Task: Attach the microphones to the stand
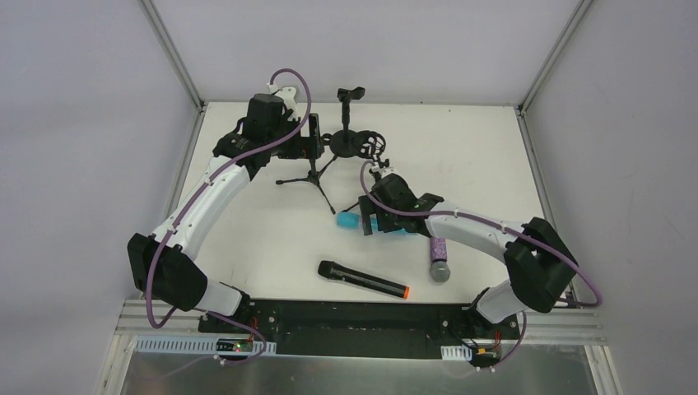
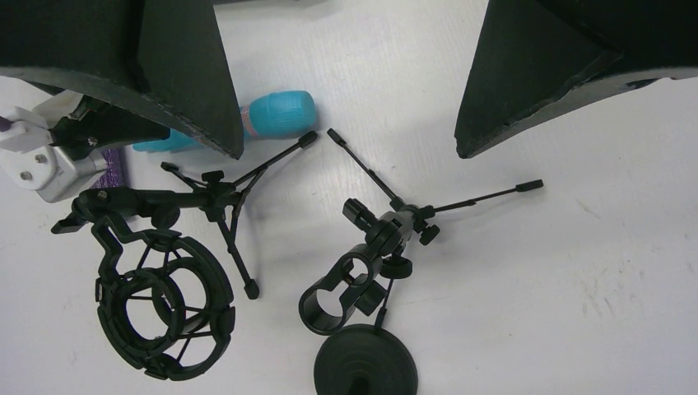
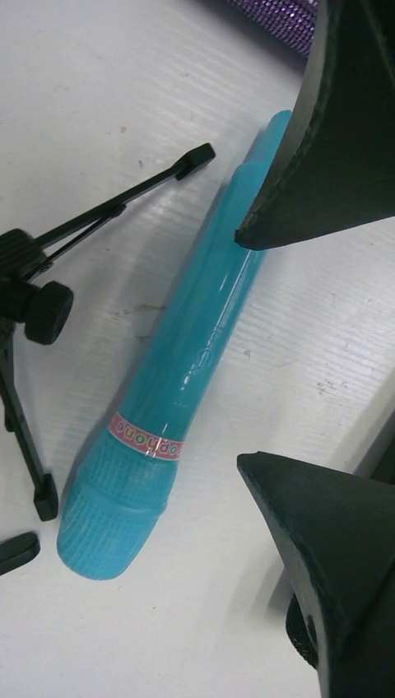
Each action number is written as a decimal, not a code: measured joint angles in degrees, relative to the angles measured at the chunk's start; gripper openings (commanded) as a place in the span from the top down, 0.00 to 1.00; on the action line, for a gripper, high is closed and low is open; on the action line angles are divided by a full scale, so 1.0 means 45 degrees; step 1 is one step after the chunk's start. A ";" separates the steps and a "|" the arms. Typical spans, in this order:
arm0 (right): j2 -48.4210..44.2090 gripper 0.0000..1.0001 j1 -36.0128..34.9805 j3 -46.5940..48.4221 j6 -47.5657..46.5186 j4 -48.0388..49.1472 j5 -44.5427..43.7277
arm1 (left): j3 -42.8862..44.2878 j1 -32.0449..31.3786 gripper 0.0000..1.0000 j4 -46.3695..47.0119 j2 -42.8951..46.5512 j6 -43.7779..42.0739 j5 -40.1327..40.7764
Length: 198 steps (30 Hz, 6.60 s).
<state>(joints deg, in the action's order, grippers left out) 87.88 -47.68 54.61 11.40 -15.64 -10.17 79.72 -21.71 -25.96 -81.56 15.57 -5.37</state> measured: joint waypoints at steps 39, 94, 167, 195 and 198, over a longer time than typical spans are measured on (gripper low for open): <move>-0.5513 0.01 0.4328 -0.1953 0.2215 -0.2380 0.2914 | 0.0000 0.0000 0.00 0.0000 0.0000 0.0063 -0.0525; 0.0185 0.10 0.3638 -0.0865 0.3560 -0.0928 0.2807 | -0.0204 -0.1525 0.00 0.0141 0.0797 -0.0991 -0.1001; -0.6596 0.07 0.5333 -0.2764 0.4352 -0.2905 0.0714 | -0.0301 -0.1681 0.00 0.0282 0.0942 -0.0996 -0.0991; -0.1316 0.62 0.6533 -0.1642 0.3036 -0.3672 0.0024 | -0.0335 -0.1685 0.00 0.0287 0.0937 -0.1035 -0.1015; -0.1224 0.61 0.6926 -0.1574 0.3109 -0.3555 0.0233 | -0.0335 -0.1685 0.00 0.0287 0.0937 -0.1039 -0.1015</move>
<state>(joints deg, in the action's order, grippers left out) 82.37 -16.51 47.53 25.39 -31.64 -9.13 78.22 -29.30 -24.67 -77.34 10.90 -9.93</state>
